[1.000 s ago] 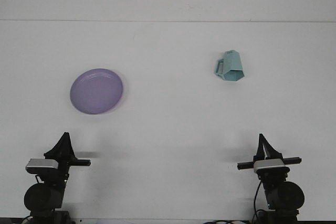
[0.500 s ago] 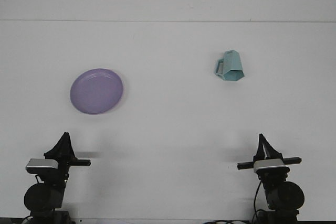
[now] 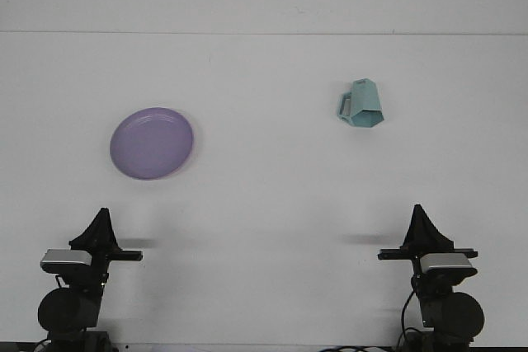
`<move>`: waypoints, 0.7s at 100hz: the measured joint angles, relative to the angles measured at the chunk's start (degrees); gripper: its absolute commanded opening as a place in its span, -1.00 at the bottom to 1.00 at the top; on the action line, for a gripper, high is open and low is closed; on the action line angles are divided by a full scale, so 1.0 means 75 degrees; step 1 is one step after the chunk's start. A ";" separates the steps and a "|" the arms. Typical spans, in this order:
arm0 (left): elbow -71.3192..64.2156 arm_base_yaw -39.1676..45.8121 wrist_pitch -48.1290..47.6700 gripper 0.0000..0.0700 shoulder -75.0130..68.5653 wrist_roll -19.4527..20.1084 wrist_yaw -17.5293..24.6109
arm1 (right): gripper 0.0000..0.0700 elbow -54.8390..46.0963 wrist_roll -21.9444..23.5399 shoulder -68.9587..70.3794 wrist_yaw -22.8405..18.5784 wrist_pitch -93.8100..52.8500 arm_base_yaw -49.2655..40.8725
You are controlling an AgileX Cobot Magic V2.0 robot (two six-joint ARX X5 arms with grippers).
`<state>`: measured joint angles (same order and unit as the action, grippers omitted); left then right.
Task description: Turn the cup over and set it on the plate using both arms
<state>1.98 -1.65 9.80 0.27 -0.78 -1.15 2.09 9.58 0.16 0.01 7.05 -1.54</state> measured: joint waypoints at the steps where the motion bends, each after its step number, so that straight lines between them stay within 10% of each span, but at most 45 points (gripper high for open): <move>1: 0.0000 0.0000 0.0000 -0.96 0.0000 0.0000 0.0000 | -1.00 0.0044 0.0061 0.0009 0.0050 -0.0041 0.0000; 22: 0.0000 0.0003 0.0000 -0.96 0.0000 0.0000 0.0000 | -1.00 0.1871 0.0344 0.1183 0.0600 -0.1122 0.0003; 54: 0.0000 0.0000 0.0000 -0.96 0.0000 -0.0003 0.0000 | -0.98 0.5056 -0.0991 0.4943 0.0399 -0.1614 0.0003; 70: 0.0000 0.0003 0.0000 -0.96 0.0000 -0.0003 0.0000 | -0.32 0.5642 -0.1746 0.6659 0.0338 -0.1107 0.0003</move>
<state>1.98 -1.63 9.80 0.27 -0.80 -1.15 44.40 -3.51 50.11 2.55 -1.26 -1.52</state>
